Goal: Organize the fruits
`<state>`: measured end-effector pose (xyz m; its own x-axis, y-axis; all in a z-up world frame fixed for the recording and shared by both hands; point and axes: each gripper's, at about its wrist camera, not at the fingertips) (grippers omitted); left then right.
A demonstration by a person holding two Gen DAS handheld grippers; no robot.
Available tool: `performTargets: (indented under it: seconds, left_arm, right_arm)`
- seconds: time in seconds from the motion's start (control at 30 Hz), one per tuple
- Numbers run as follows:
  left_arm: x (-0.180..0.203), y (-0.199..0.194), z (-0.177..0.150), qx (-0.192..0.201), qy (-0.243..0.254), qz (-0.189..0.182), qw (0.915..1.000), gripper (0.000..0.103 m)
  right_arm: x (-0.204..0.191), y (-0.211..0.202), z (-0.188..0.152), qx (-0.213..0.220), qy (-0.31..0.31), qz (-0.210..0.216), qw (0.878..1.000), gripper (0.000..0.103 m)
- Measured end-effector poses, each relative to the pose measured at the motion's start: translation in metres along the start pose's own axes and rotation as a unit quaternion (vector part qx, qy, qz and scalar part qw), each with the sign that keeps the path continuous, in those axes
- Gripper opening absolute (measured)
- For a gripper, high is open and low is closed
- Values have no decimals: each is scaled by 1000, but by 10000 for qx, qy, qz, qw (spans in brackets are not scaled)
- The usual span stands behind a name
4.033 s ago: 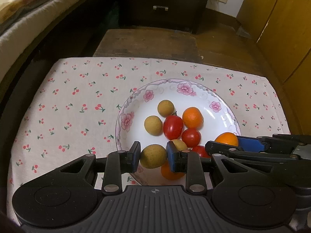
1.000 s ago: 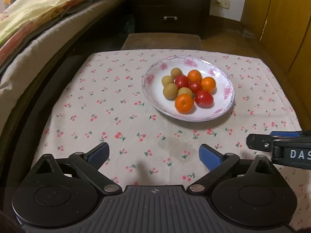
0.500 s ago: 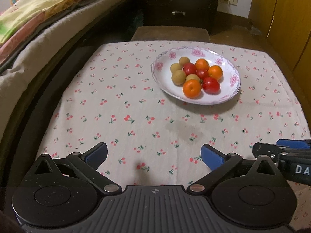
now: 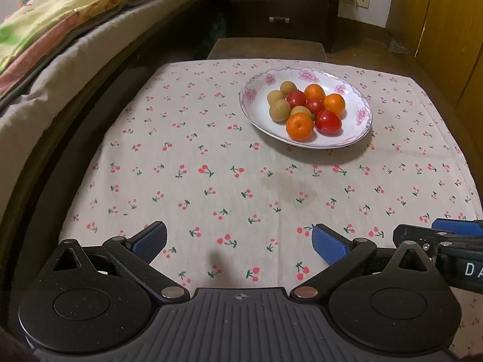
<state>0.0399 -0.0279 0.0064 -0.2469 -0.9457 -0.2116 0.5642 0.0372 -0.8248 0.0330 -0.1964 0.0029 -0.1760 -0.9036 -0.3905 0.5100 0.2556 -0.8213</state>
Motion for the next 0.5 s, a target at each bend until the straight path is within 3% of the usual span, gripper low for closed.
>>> performTargets:
  seconds: [0.5]
  left_arm:
    - [4, -8, -7, 29, 76, -40, 10000, 103]
  right_arm:
    - [-1, -6, -8, 1, -12, 43, 10000, 54]
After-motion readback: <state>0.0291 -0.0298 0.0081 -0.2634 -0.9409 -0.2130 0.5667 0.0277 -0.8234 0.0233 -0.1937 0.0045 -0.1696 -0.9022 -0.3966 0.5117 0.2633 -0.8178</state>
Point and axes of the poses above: each gripper's, at about its wrist camera, not at the fingertips, and y roughly the way its jaws point, x to its right, z to its top, and after that the axes turned 14 degrees about y, right-handed
